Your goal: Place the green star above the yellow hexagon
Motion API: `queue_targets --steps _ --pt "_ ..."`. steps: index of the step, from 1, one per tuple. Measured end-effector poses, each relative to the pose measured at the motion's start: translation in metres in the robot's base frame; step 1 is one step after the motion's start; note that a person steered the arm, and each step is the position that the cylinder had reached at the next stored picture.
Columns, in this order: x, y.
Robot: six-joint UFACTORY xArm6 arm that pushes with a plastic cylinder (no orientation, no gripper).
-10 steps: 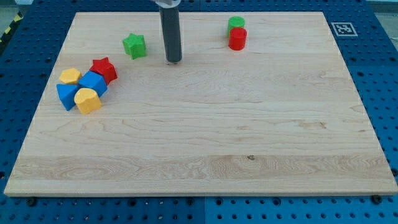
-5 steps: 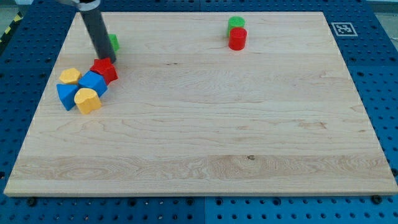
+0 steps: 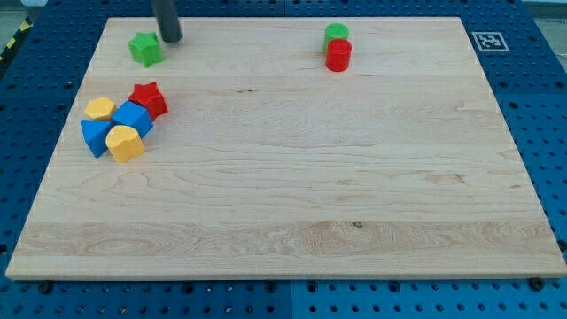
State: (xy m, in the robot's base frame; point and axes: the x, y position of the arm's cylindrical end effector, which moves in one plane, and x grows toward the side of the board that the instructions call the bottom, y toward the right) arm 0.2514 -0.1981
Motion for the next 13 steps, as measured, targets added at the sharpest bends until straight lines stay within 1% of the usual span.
queue_targets --steps 1,2,3,4,5,7,8,9,10,13 --pt "0.057 -0.035" --pt "0.078 -0.044" --pt "0.039 -0.045" --pt "0.015 -0.089" --pt "0.017 -0.107" --pt "0.086 -0.073" --pt "0.086 -0.077" --pt "0.085 -0.095" --pt "0.096 -0.091" --pt "0.098 -0.077"
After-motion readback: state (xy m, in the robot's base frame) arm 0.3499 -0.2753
